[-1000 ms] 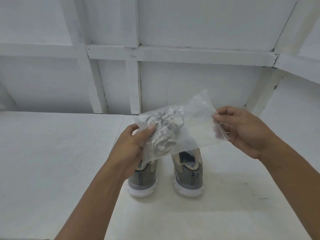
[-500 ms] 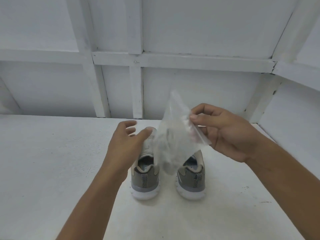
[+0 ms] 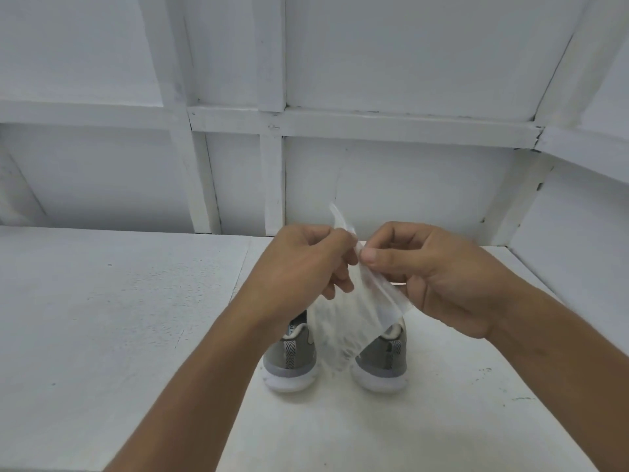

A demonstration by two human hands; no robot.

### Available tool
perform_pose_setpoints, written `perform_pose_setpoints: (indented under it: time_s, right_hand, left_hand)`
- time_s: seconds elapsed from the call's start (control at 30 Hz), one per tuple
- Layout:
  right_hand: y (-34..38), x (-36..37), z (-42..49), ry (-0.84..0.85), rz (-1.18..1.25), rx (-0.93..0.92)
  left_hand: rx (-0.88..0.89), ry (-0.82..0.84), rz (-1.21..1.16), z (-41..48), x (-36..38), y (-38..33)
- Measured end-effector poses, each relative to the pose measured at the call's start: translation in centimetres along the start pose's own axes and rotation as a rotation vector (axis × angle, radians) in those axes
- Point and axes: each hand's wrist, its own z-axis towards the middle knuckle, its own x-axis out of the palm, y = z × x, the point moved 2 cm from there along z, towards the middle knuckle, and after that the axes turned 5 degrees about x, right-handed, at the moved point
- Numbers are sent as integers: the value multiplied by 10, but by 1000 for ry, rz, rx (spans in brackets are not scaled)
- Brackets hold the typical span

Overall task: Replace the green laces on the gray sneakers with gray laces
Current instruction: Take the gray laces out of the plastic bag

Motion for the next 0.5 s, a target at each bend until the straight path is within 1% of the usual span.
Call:
perform_pose_setpoints:
  time_s: [0.2, 0.37, 0.5]
  right_hand:
    - [-2, 2, -3, -19, -37, 34]
    - [-6, 2, -1, -106, -139, -6]
    - [-4, -3, -1, -169, -152, -7]
  left_hand:
    - [27, 32, 138, 0, -3, -6]
    - [28, 70, 284, 4, -7, -7]
    - [8, 43, 319, 6, -13, -7]
